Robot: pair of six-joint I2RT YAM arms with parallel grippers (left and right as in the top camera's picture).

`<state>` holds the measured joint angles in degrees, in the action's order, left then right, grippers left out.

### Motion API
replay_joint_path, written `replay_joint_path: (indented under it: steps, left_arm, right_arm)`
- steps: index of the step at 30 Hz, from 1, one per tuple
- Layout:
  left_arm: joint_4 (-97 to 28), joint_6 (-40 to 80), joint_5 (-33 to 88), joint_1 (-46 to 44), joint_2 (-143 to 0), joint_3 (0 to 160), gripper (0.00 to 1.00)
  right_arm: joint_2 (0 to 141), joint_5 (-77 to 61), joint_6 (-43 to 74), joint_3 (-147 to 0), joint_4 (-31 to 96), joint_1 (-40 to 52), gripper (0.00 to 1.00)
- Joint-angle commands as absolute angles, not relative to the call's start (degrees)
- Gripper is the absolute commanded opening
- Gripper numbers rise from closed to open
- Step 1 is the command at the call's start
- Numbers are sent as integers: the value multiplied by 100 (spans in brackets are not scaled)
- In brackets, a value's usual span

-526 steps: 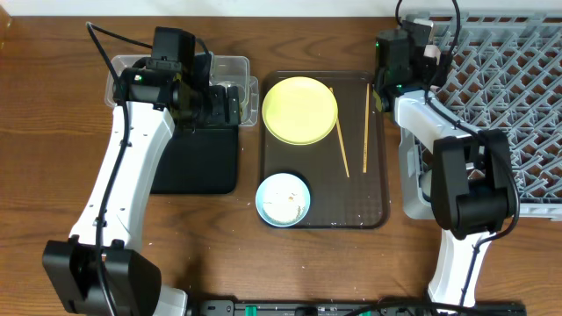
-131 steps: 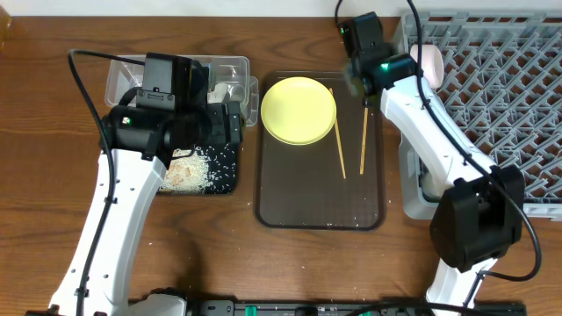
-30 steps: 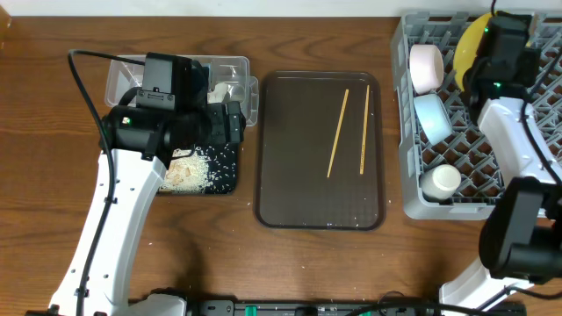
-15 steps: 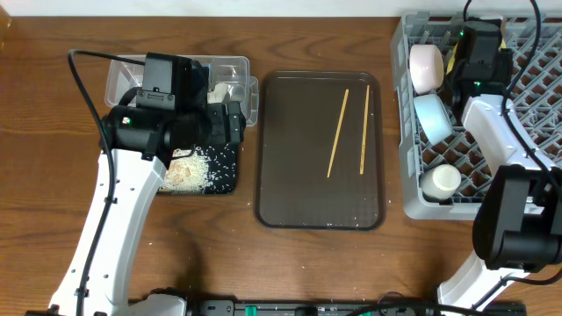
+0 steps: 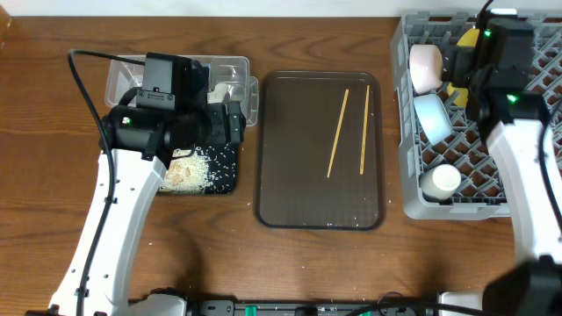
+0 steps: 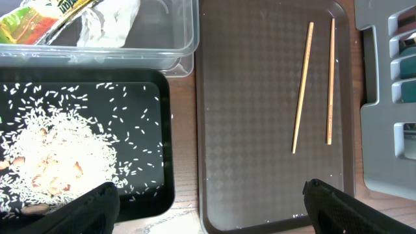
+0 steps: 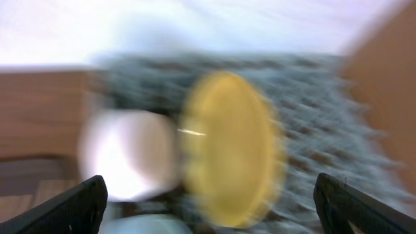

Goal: Sort waste into correct bins and load items into the dishwasher rack
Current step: 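Move right gripper to tray and grasp one wooden chopstick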

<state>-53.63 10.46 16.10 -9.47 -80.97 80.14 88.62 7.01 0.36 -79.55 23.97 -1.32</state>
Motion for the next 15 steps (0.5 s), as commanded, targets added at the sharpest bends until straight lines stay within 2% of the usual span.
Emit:
replay_joint_path:
  steps: [1, 4, 6, 11, 15]
  left_arm:
    - [-5374, 993, 1533, -932, -8123, 8044, 93]
    - [-5374, 993, 1533, -932, -8123, 8044, 93]
    - [-5374, 993, 1533, -932, -8123, 8044, 92]
    - [-5374, 993, 1533, -932, -8123, 8044, 93]
    - [-5376, 993, 1533, -932, -8123, 8044, 92]
  right_arm:
    - [8884, -2565, 829, -7992, 2473, 49, 99]
    - [8947, -3861, 939, -7983, 2261, 224, 99]
    - [9045, -3817, 1223, -7983, 2064, 484, 99]
    - [9404, -1511, 1933, -7983, 2447, 1402, 96]
    - [9789, -574, 2276, -8040, 2899, 2016, 94]
